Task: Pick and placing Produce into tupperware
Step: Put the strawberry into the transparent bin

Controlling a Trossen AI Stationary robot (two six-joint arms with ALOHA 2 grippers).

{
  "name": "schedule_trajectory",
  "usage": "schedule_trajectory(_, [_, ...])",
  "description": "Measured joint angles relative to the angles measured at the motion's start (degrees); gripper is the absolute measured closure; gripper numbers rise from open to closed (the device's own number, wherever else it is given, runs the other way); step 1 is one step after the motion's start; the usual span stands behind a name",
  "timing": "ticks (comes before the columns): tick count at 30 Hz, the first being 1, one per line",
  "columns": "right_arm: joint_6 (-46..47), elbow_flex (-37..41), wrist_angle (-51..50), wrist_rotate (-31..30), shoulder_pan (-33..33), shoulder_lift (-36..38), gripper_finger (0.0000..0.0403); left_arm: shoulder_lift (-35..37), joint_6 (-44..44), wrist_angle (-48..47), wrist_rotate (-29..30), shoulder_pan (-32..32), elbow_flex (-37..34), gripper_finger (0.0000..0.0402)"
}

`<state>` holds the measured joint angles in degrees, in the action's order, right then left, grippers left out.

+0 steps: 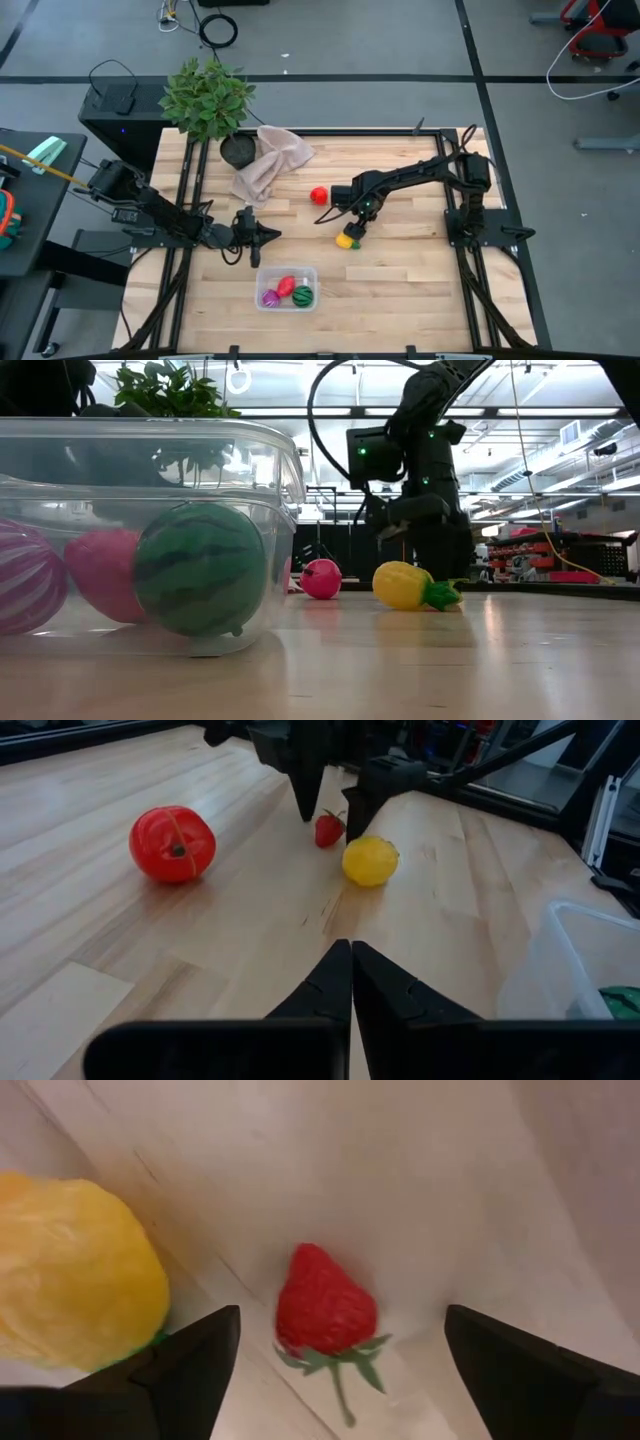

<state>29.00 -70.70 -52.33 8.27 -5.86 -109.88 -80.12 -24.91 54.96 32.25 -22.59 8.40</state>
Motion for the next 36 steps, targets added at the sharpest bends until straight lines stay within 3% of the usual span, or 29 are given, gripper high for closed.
schedule_trajectory(8, [2.9, 0.0, 0.6, -1.2, 1.3, -0.2, 0.0073, 0.0, -0.4, 0.0, 0.0, 0.0, 0.0, 0.038])
schedule_trajectory(16, [4.5, 0.0, 1.3, -1.2, 1.3, -0.2, 0.0149, 0.0, -0.4, 0.0, 0.0, 0.0, 0.0, 0.0392])
schedule_trajectory(28, [5.5, 0.0, 1.2, -0.8, 1.3, -0.2, 0.0242, 0.0, -0.4, 0.0, 0.0, 0.0, 0.0, 0.0376])
schedule_trajectory(36, [5.8, -0.2, 1.0, 1.0, 1.3, 0.5, 0.025, 0.0, -0.5, 0.0, 0.0, 0.0, 0.0, 0.0391])
